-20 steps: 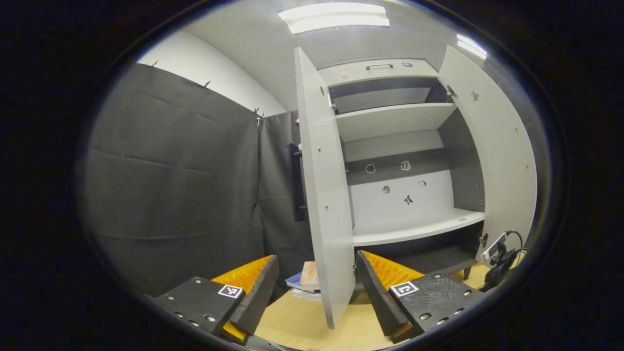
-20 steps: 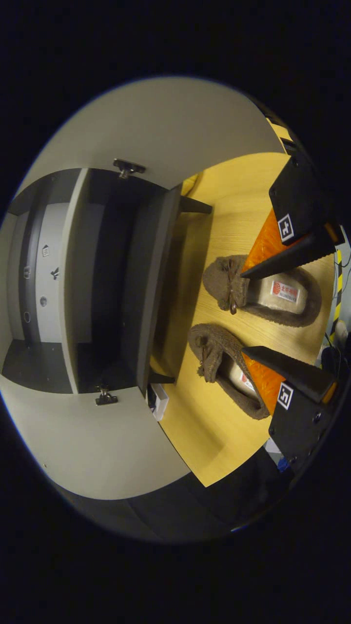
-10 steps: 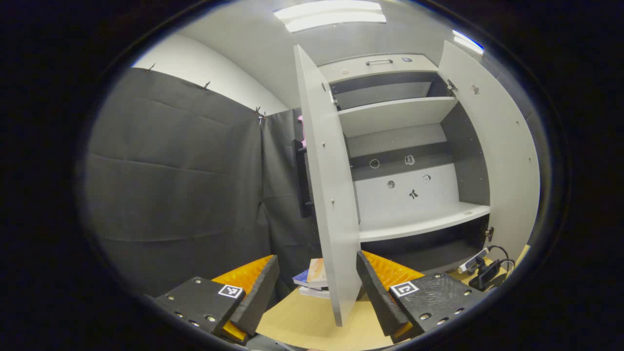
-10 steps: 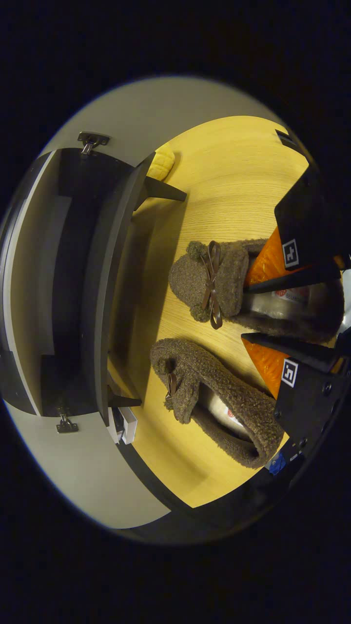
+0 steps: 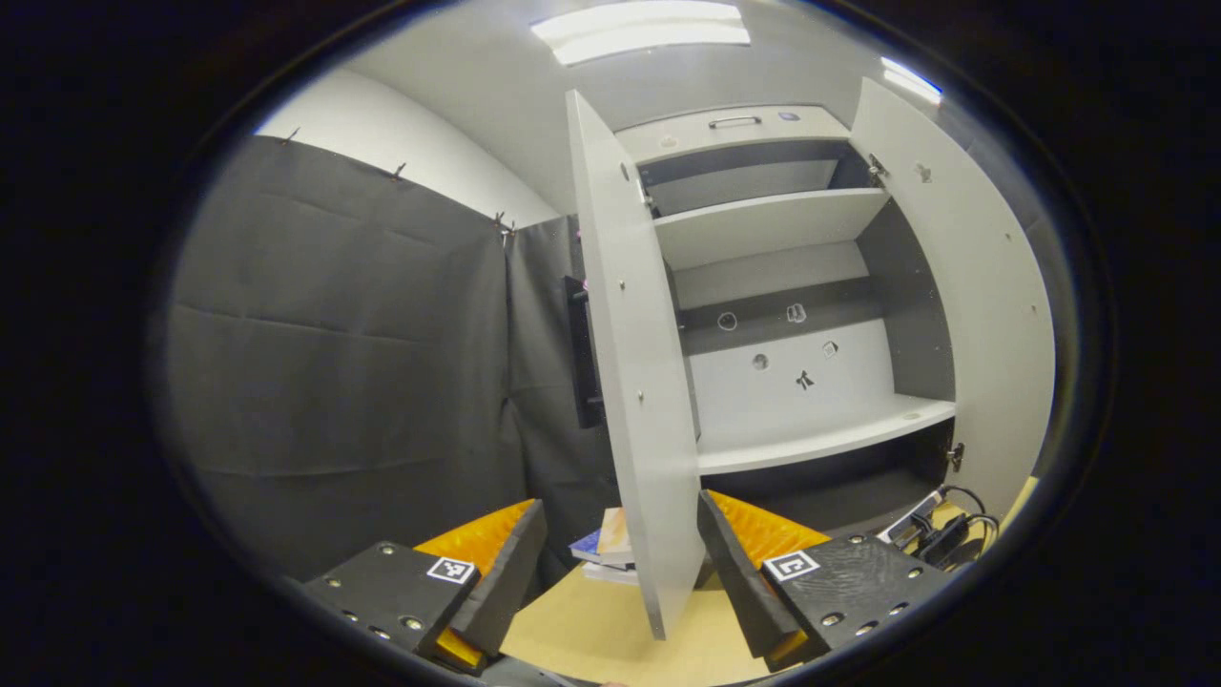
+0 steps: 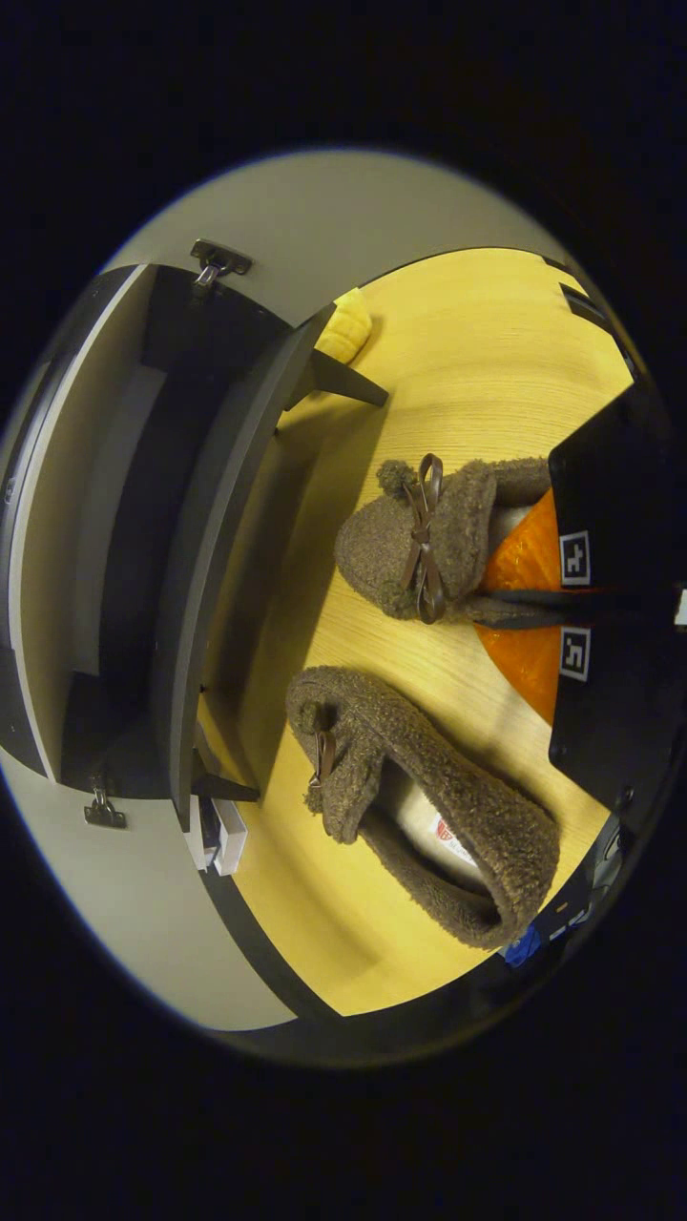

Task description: Grab one shoe with the right hand and put it into the shoe cabinet, grab the other shoe with the left hand and put it into the shoe cabinet; then close the right door with the right hand and the left door with the left hand.

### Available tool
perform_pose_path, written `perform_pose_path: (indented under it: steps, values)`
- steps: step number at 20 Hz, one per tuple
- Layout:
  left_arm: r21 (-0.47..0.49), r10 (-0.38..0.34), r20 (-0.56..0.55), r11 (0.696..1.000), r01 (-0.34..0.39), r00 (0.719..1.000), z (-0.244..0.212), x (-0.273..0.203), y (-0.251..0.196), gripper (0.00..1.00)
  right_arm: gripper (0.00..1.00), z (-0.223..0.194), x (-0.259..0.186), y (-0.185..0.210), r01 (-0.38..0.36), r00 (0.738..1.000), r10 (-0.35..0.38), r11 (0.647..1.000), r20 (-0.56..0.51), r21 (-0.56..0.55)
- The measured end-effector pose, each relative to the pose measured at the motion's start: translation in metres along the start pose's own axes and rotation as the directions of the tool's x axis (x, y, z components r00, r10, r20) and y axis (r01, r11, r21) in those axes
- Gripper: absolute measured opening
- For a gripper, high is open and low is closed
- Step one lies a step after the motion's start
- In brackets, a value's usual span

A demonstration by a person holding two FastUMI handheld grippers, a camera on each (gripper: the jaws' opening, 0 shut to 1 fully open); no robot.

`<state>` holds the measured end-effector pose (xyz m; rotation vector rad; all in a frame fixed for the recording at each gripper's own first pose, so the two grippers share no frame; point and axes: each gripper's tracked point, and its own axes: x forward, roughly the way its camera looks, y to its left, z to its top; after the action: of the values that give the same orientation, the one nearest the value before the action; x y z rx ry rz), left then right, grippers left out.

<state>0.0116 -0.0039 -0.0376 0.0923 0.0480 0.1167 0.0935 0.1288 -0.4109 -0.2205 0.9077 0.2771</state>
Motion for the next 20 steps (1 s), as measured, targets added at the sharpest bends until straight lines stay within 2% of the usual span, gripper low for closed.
perform_pose_path:
  steps: [4, 5, 6, 9, 10, 11, 12, 16, 20]
  values:
    - [0.0, -0.005, 0.01, 1.0, 0.005, 1.0, 0.003, -0.004, -0.002, 0.93, 0.02, 0.015, -0.017, -0.01, -0.023, 0.999, 0.021, 0.998, 0.031, 0.065]
    - [-0.003, -0.011, 0.012, 1.0, 0.011, 1.0, 0.003, -0.005, -0.004, 1.0, 0.02, 0.02, -0.023, -0.012, -0.031, 0.999, 0.027, 0.996, 0.042, 0.084]
    - [-0.004, -0.017, 0.013, 1.0, 0.018, 1.0, 0.004, -0.006, -0.007, 0.93, 0.02, 0.026, -0.029, -0.014, -0.037, 0.998, 0.032, 0.995, 0.056, 0.094]
    - [-0.014, -0.052, 0.018, 0.999, 0.052, 0.998, 0.004, -0.003, -0.021, 0.93, 0.02, 0.048, -0.052, -0.021, -0.054, 0.992, 0.041, 0.993, 0.122, 0.104]
    - [-0.018, -0.065, 0.018, 0.998, 0.066, 0.998, 0.004, -0.002, -0.028, 1.0, 0.02, 0.057, -0.06, -0.024, -0.057, 0.988, 0.042, 0.993, 0.146, 0.105]
    - [-0.022, -0.08, 0.018, 0.997, 0.081, 0.997, 0.003, -0.001, -0.034, 0.93, 0.02, 0.065, -0.069, -0.027, -0.061, 0.985, 0.042, 0.992, 0.168, 0.108]
    - [-0.025, -0.093, 0.022, 0.995, 0.094, 0.995, 0.004, 0.0, -0.04, 1.0, 0.02, 0.072, -0.079, -0.03, -0.066, 0.982, 0.046, 0.992, 0.186, 0.107]
    - [-0.033, -0.145, 0.043, 0.989, 0.146, 0.989, 0.01, 0.004, -0.063, 1.0, 0.02, 0.107, -0.117, -0.047, -0.058, 0.966, 0.033, 0.994, 0.257, 0.091]
    - [-0.054, -0.182, 0.043, 0.981, 0.184, 0.982, 0.008, 0.01, -0.079, 1.0, 0.02, 0.149, -0.155, -0.06, -0.063, 0.939, 0.028, 0.994, 0.343, 0.089]
